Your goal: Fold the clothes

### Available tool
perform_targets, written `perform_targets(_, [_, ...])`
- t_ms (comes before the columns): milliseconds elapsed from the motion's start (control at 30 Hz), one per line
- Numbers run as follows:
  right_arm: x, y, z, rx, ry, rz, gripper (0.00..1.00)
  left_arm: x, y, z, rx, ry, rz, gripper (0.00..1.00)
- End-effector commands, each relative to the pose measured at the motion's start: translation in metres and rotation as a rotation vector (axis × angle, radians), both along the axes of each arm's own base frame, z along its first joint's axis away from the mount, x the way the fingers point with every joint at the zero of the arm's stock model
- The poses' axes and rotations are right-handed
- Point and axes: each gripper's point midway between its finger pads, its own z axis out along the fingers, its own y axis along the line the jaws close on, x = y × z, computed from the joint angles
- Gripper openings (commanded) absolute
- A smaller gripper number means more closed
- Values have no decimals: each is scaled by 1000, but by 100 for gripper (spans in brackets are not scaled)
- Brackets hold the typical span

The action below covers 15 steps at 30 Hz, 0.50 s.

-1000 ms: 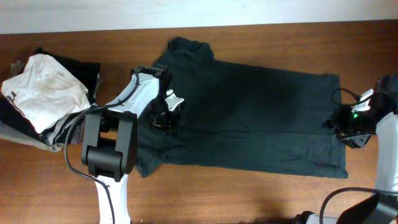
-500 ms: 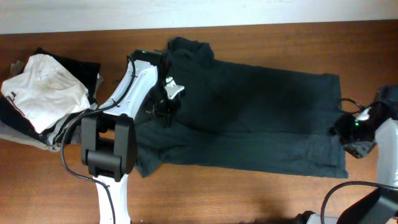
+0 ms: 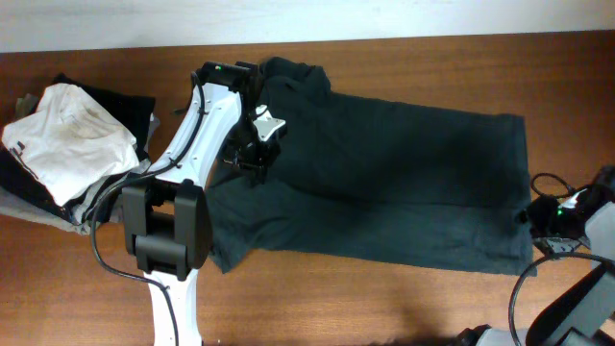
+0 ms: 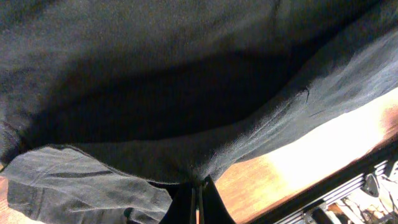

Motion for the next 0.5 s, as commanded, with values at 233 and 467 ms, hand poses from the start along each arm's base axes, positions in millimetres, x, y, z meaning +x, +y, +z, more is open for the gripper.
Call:
perform_targets(233, [43, -5, -42, -19, -74, 71, 48, 6, -3, 11, -20, -45, -4, 1])
perform_targets(467, [50, -10, -32, -32, -94, 71, 6, 9, -4, 10, -23, -55, -4, 1])
